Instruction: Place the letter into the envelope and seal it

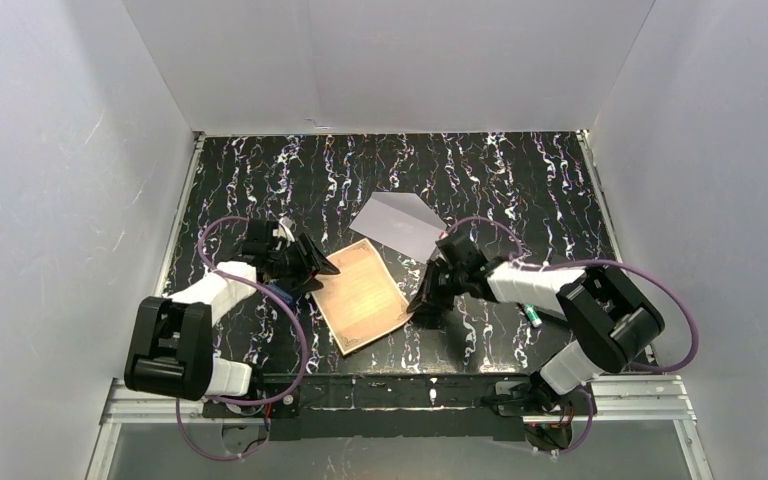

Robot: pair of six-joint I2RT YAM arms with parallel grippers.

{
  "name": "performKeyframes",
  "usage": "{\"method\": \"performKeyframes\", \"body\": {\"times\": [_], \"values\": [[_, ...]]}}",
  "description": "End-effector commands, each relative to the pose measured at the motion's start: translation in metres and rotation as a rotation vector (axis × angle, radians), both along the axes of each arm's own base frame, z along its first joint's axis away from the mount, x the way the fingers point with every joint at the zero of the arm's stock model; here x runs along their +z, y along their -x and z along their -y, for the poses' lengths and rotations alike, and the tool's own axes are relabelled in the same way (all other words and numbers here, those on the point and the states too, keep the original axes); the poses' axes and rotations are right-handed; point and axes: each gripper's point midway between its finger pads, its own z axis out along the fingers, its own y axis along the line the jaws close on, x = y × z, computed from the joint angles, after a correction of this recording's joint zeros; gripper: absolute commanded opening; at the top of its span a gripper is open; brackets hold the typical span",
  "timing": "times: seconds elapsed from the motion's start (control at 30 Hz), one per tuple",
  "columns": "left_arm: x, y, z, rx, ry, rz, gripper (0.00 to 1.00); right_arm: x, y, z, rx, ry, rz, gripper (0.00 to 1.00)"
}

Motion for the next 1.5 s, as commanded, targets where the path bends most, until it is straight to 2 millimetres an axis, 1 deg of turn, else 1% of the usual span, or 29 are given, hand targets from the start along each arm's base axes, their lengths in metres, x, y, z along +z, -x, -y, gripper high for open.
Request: {"method": "performKeyframes", "body": {"times": [0.0, 0.1, 0.17, 0.2, 0.3, 0.4, 0.43, 0.47, 0.5, 0.53, 0.6, 0.67, 0.7, 0.8, 0.93, 1.03, 1.13, 1.23, 1.27, 1.33, 1.37, 1.4, 1.47], "values": [[0.048, -0.003, 0.026, -0.171, 0.149, 0.164, 0.57, -0.007, 0.011, 0.038, 0.233, 0.253, -0.016, 0.01], [0.065, -0.002, 0.032, -0.24, 0.186, 0.199, 0.55, -0.014, 0.015, 0.057, 0.363, 0.361, -0.02, 0.01], [0.07, -0.001, 0.035, -0.263, 0.206, 0.207, 0.54, -0.019, 0.014, 0.069, 0.421, 0.447, -0.026, 0.01], [0.069, -0.001, 0.036, -0.268, 0.211, 0.202, 0.54, -0.02, 0.01, 0.073, 0.445, 0.476, -0.017, 0.01], [0.056, -0.001, 0.033, -0.258, 0.182, 0.154, 0.53, -0.021, -0.006, 0.084, 0.502, 0.582, 0.018, 0.01], [0.04, -0.001, 0.031, -0.255, 0.167, 0.099, 0.53, -0.018, -0.023, 0.086, 0.511, 0.64, 0.055, 0.01], [0.034, 0.0, 0.032, -0.255, 0.168, 0.069, 0.49, -0.016, -0.028, 0.084, 0.497, 0.645, 0.065, 0.06], [0.029, 0.002, 0.032, -0.258, 0.171, 0.034, 0.46, -0.014, -0.031, 0.078, 0.49, 0.625, 0.076, 0.16], [0.025, 0.005, 0.033, -0.261, 0.172, 0.004, 0.44, -0.011, -0.033, 0.073, 0.47, 0.601, 0.08, 0.29], [0.023, 0.007, 0.034, -0.265, 0.175, -0.016, 0.41, -0.009, -0.035, 0.069, 0.444, 0.588, 0.088, 0.43], [0.019, 0.012, 0.034, -0.268, 0.172, -0.038, 0.4, -0.001, -0.036, 0.062, 0.371, 0.546, 0.102, 0.59], [0.016, 0.016, 0.034, -0.264, 0.165, -0.051, 0.39, 0.003, -0.035, 0.059, 0.316, 0.511, 0.114, 0.66], [0.014, 0.018, 0.034, -0.259, 0.158, -0.064, 0.38, 0.01, -0.034, 0.058, 0.267, 0.487, 0.121, 0.69], [0.002, 0.026, 0.031, -0.237, 0.131, -0.109, 0.36, 0.016, -0.024, 0.054, 0.161, 0.397, 0.116, 0.71], [-0.012, 0.033, 0.026, -0.19, 0.087, -0.159, 0.32, 0.014, -0.007, 0.043, 0.059, 0.226, 0.093, 0.69], [-0.018, 0.036, 0.023, -0.177, 0.072, -0.174, 0.28, 0.023, -0.002, 0.021, 0.074, 0.049, 0.13, 0.68], [-0.02, 0.037, 0.022, -0.18, 0.063, -0.177, 0.25, 0.017, -0.002, 0.019, 0.074, 0.03, 0.139, 0.67], [-0.024, 0.038, 0.021, -0.178, 0.054, -0.183, 0.23, 0.016, -0.01, 0.013, 0.083, 0.024, 0.165, 0.61], [-0.025, 0.039, 0.021, -0.179, 0.051, -0.187, 0.23, 0.016, -0.012, 0.012, 0.08, 0.025, 0.166, 0.55], [-0.027, 0.04, 0.021, -0.178, 0.047, -0.192, 0.22, 0.019, -0.016, 0.008, 0.07, 0.017, 0.164, 0.32], [-0.028, 0.04, 0.02, -0.174, 0.039, -0.196, 0.22, 0.022, -0.019, 0.007, 0.059, 0.015, 0.165, 0.23], [-0.03, 0.041, 0.019, -0.169, 0.027, -0.202, 0.2, 0.025, -0.021, 0.007, 0.041, 0.019, 0.159, 0.14], [-0.036, 0.044, 0.012, -0.15, -0.023, -0.234, 0.1, 0.023, -0.019, 0.017, -0.01, 0.1, 0.087, 0.02]]}}
